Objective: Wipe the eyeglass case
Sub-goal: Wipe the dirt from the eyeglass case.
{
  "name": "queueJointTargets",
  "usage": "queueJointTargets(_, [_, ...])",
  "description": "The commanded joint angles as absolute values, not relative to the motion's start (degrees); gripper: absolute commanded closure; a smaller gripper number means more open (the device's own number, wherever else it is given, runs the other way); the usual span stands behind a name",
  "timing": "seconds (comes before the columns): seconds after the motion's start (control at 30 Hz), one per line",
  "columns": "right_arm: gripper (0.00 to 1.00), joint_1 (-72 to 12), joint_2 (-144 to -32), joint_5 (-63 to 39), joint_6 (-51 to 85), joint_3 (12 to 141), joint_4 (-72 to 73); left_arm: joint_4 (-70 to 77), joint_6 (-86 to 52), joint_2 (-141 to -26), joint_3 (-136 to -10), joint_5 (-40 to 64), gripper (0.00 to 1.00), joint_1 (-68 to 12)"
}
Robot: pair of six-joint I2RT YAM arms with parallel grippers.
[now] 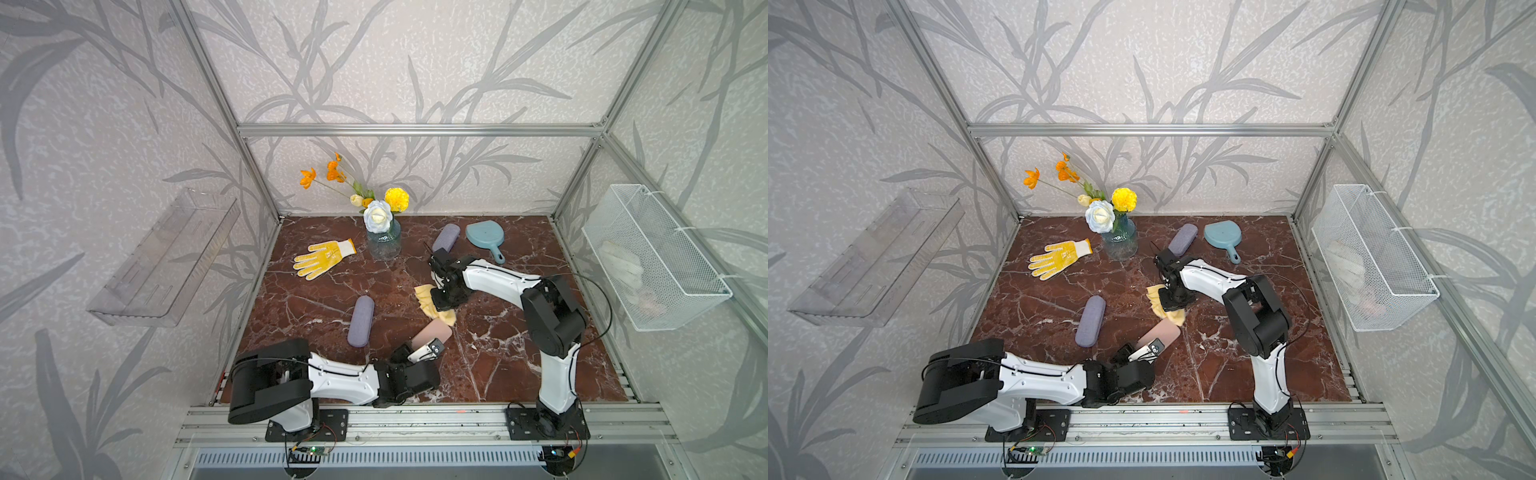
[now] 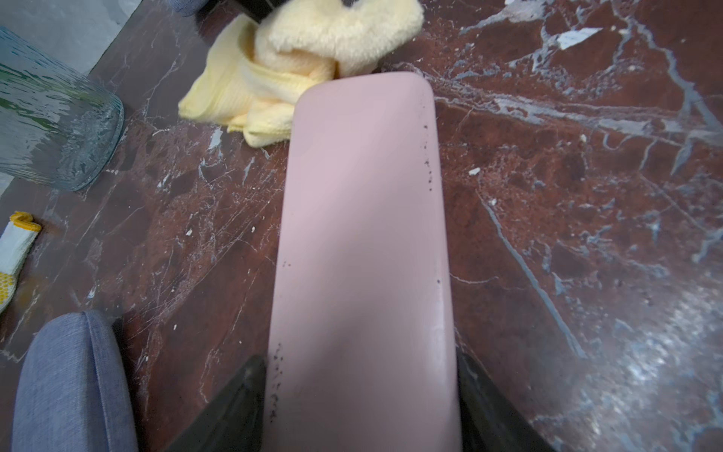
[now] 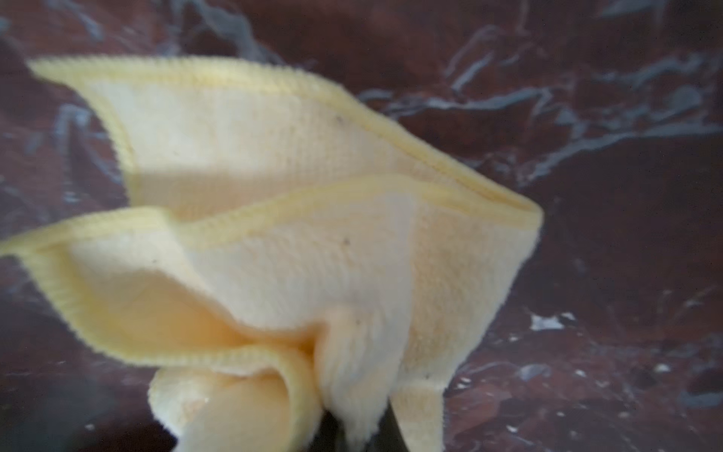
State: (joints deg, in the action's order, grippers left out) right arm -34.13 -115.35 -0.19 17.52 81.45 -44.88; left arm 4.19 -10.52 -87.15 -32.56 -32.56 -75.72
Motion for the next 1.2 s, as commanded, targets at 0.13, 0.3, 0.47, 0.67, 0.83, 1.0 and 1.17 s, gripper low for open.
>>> queueJointTargets(0.13, [1.0,-37.6,-120.6,1.2,9.2,85.8,-50.9,2.5,-10.4,-88.3,-33.0,-24.8,0.94,-71.2])
queueJointTargets(0.3, [1.0,-39.6,-114.9,-7.1,9.2,76.3,-48.2,1.1,-13.5,-88.2,-33.5,-17.2,0.94,-66.0])
queueJointTargets(0.47, [1.0,-39.5,-106.5,-10.0,14.1,65.9,-46.4,-2.0,-16.9,-89.6,-35.1,-9.9,0.95,-60.8])
queueJointTargets(0.67, [1.0,-39.3,-98.3,-13.4,19.9,58.1,-46.2,-4.3,-19.5,-90.8,-36.6,-8.7,0.95,-59.4])
queueJointTargets(0.83, [1.0,-38.1,-89.3,-23.7,21.6,53.8,-45.8,-6.5,-21.1,-91.4,-37.7,-8.1,0.94,-58.5])
queueJointTargets(1.0, [1.0,-24.9,-82.4,-26.6,24.2,50.3,-45.9,-13.5,-22.6,-92.7,-42.5,-6.7,0.83,-57.5])
queueJointTargets(1.17, [1.0,-21.6,-86.6,-13.8,25.8,52.8,-47.3,-22.8,-23.9,-96.3,-51.0,-2.3,0.48,-57.5])
